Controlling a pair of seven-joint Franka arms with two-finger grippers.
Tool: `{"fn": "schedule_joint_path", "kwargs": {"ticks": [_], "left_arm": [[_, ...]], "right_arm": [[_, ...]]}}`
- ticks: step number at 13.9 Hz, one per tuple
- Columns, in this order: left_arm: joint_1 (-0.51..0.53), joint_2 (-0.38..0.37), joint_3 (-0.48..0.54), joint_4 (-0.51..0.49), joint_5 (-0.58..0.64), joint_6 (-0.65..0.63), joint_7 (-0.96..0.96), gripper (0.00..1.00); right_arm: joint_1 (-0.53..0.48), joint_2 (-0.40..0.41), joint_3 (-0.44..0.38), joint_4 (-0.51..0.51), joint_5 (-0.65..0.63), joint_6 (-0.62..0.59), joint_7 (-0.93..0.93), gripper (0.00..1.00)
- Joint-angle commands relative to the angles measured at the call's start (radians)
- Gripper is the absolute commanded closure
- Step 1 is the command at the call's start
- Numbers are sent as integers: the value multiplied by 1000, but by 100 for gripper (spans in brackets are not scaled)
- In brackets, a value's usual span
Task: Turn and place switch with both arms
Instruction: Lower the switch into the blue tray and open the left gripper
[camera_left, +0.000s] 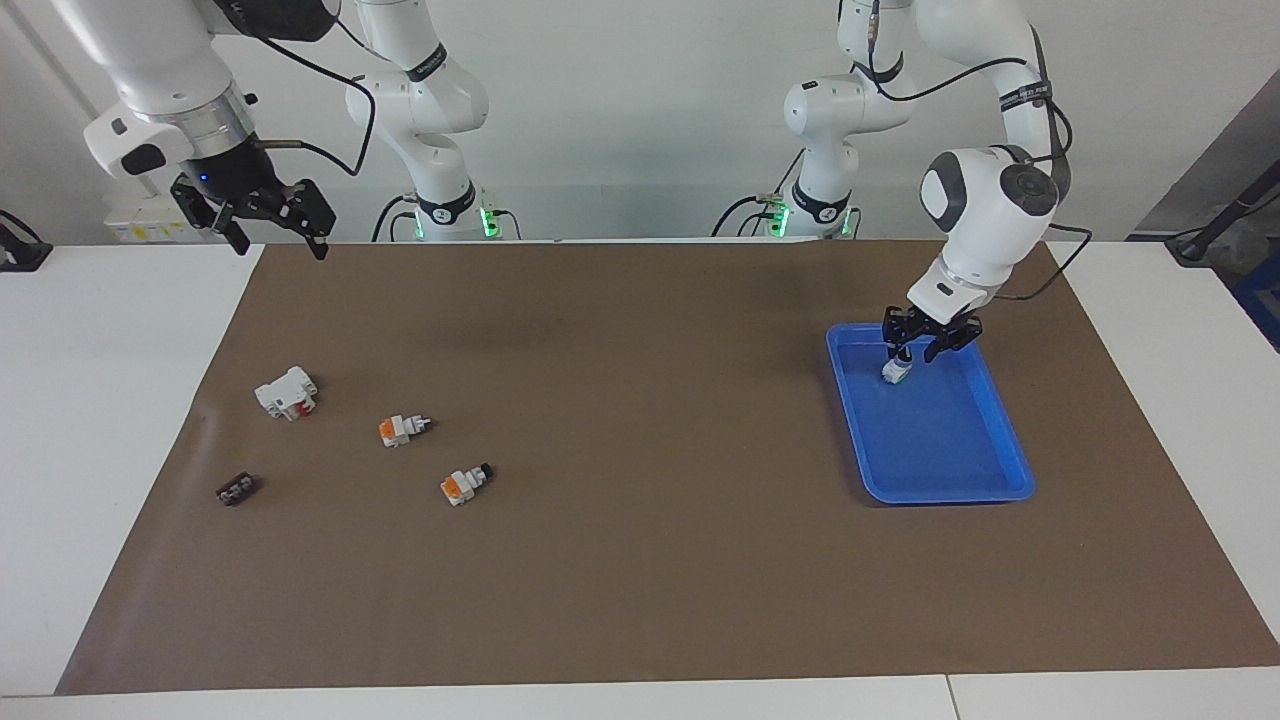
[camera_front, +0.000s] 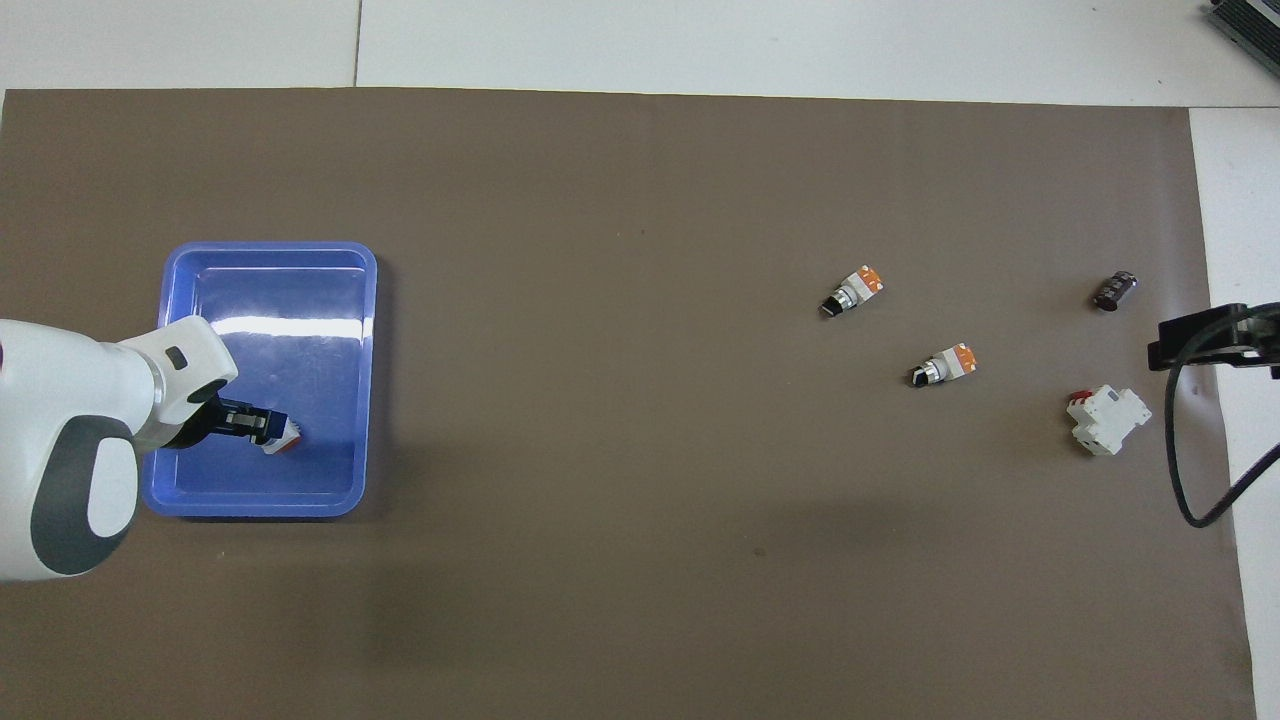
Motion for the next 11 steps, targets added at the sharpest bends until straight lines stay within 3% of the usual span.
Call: {"fn": "schedule_joint_path", "kwargs": {"ticks": [1, 5, 9, 11], "left_arm": [[-38, 57, -1, 169, 20, -146, -1, 38], [-56, 57, -1, 377, 22, -368, -10, 36], [-67, 62, -3, 657, 106, -620, -84, 4], [-66, 59, -3, 726, 118, -662, -110, 1]], "right_arm": [[-2, -26, 5, -29, 11, 4, 23, 0], [0, -25, 19, -26, -6, 7, 23, 0], [0, -26, 21, -25, -6, 8, 24, 0], [4, -26, 22, -26, -30, 19, 21, 0]]}}
